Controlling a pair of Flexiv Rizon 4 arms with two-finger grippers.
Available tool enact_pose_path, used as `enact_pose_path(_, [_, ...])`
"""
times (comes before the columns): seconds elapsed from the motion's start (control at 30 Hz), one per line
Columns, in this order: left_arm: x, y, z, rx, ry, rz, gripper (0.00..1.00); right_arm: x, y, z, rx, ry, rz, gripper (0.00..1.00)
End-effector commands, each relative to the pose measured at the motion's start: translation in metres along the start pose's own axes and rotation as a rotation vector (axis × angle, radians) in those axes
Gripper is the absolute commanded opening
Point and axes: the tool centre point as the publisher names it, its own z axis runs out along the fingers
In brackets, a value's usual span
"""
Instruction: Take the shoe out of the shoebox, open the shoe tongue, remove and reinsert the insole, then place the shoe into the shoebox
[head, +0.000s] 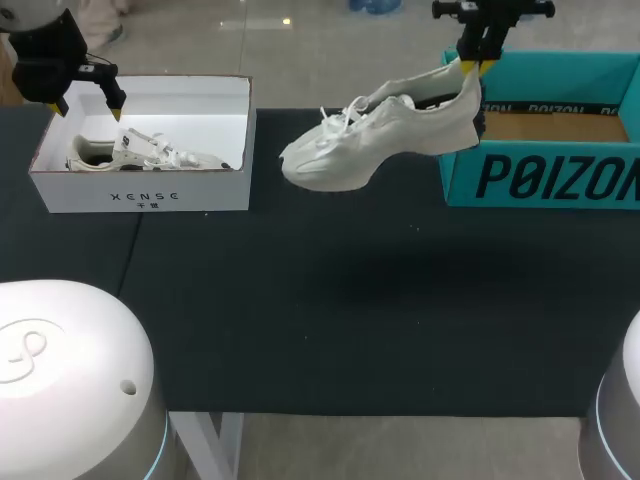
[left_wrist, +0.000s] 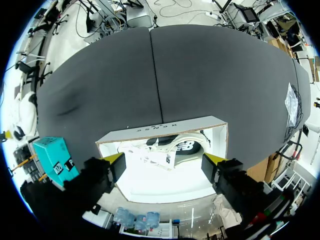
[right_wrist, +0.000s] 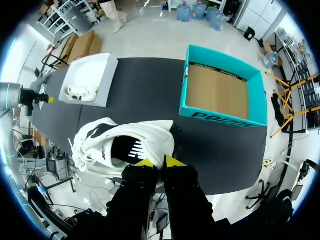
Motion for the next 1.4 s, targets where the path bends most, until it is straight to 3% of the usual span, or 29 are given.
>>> enact_pose_path(0.03, [0.000,0.000,0.000,0.000,0.002,0.001,1.00,0.018,-0.037,0.003,-0.035,-0.003,0.009,0.00])
enact_pose_path(0.17, [0.000,0.000,0.000,0.000,0.002,0.001,1.00,0.033,-0.065,0.007,-0.027,0.003,0.028,0.00])
enact_pose_path(0.3, [0.000,0.000,0.000,0.000,0.002,0.001,1.00,0.039,-0.081,0.009,-0.034,-0.001,0.067,0.00])
enact_pose_path(1.07, [0.000,0.000,0.000,0.000,0.002,0.001,1.00,0.038,-0.081,0.009,-0.033,0.006,0.056,0.00])
enact_pose_path(1.17, [0.000,0.000,0.000,0.000,0.002,0.001,1.00,0.029,-0.087,0.006,-0.103,0.060,0.146,0.00])
enact_pose_path(1.4, [0.000,0.000,0.000,0.000,0.002,0.001,1.00,0.013,-0.104,0.011,-0.139,0.082,0.308,0.00])
